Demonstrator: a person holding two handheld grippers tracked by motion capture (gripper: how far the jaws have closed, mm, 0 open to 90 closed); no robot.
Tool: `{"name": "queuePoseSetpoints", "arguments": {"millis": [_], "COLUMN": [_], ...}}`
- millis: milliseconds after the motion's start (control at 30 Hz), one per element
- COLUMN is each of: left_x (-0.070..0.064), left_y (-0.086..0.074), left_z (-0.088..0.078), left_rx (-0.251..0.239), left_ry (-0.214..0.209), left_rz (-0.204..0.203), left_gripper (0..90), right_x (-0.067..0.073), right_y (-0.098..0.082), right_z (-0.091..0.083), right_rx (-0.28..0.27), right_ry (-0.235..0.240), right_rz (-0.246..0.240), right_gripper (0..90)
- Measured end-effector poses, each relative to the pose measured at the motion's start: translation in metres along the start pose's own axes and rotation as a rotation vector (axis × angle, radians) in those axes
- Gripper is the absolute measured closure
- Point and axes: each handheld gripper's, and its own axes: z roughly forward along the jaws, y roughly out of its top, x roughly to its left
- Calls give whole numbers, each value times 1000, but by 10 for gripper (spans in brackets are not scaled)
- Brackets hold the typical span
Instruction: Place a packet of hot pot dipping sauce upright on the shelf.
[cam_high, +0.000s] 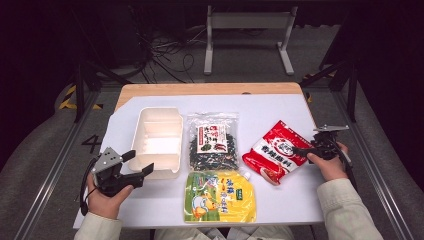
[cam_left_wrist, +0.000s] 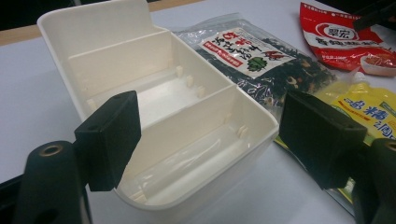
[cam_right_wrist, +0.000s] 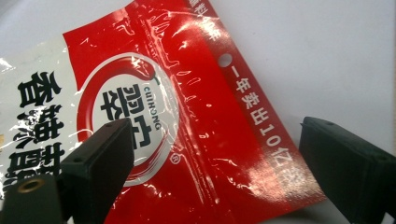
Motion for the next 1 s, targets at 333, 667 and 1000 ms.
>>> {"name": "queuePoseSetpoints", "arguments": {"millis": [333,667,1000], "left_x": [0,-2,-3], "left_y": [0,0,1], "left_z": [2,5,6], "left_rx": [13,22,25], "left_ry": [-9,-11,-20], "left_rz": [-2,0,7], "left_gripper": [218,218,218], "right_x": [6,16,23], "right_y": [-1,-2,-2], "right_z": [2,3,-2], "right_rx": [12,38,31], "right_ry": [-3,-32,-14], "right_rz": [-54,-131,-165], "right_gripper": [97,161,446]}}
